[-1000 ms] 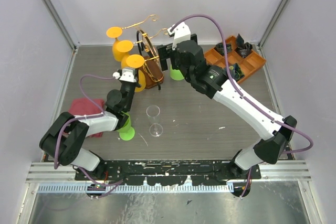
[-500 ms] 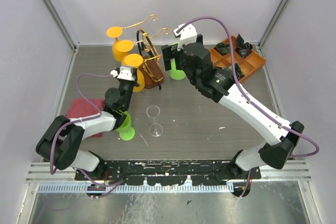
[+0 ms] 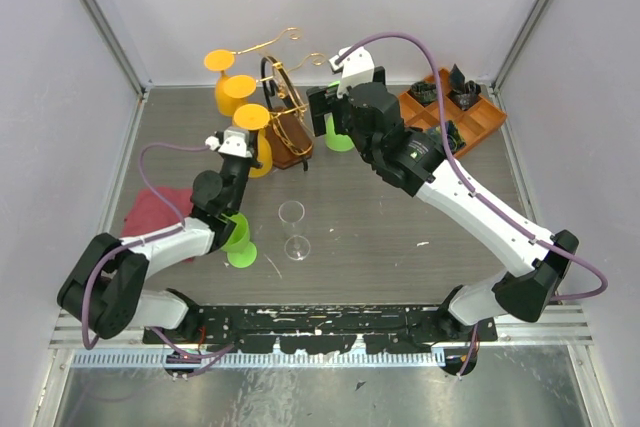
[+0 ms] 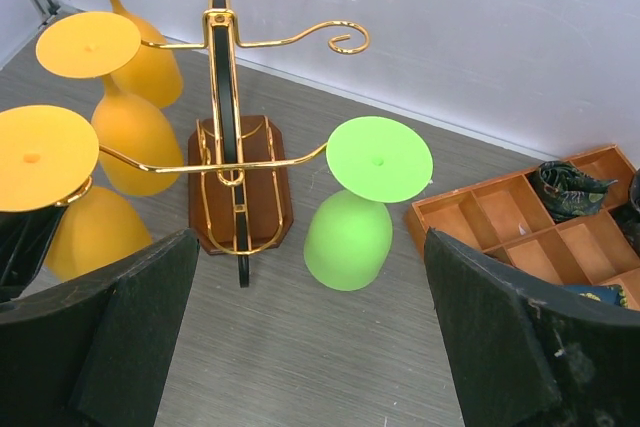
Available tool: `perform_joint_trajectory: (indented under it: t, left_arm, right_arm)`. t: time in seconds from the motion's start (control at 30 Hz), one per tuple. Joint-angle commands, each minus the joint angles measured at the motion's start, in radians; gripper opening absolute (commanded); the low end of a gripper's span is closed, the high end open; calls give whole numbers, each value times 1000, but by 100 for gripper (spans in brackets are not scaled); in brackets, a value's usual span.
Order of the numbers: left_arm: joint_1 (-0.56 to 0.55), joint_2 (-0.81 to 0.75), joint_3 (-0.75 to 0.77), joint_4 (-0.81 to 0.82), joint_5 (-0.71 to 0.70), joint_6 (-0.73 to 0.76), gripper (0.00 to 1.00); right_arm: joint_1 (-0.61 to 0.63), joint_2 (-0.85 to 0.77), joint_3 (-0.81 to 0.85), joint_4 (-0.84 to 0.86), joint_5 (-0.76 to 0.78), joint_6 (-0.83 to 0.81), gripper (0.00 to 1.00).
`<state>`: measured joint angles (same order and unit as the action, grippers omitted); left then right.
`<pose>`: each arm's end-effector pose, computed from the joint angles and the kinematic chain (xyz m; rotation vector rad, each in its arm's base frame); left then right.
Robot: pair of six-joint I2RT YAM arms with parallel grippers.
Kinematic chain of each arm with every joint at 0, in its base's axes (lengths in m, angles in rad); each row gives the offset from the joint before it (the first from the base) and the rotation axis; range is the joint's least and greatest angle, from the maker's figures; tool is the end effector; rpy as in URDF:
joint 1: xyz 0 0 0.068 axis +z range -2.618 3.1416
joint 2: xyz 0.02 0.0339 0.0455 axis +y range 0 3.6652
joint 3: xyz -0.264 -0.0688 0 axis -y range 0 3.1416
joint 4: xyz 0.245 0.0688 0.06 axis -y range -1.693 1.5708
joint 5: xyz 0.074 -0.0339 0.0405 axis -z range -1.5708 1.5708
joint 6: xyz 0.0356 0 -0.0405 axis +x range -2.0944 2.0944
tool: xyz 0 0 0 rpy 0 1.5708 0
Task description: Place the wine glass upside down on the wine glass rack
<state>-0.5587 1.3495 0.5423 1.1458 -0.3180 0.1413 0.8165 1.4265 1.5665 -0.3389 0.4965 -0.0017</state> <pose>0.2404 -0.1371 0.2714 0.1589 1.2414 -0.1657 0.2311 0.2212 0.4476 -0.3550 1.7116 0.1568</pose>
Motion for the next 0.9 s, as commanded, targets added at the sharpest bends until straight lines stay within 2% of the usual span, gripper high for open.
perform_joint_trajectory:
  t: [0.0,0.23,0.4,0.6,0.67,0.77,0.87]
  left_arm:
    - [3,-52,-21,65,108,-4,0]
    - [3,-48,-6,-17,311,-14,2]
    - [3,16,17,14,346,-41,15]
    - [3,81,49,46,363,-71,21]
    - [3,102,50,73,354,-74,29]
    - [3,99,40,95,312,-58,49]
    - [6,61,27,66,264,-34,61]
  right_arm:
    - [4,-34,7,40,2,2,100]
    - [3,-24,8,38,5,1,100]
    - [3,-7,23,39,2,-4,100]
    - [3,12,41,38,4,-14,100]
    - [4,20,48,38,4,-19,100]
    - [3,32,61,37,4,-23,100]
    - [3,43,74,34,5,-25,100]
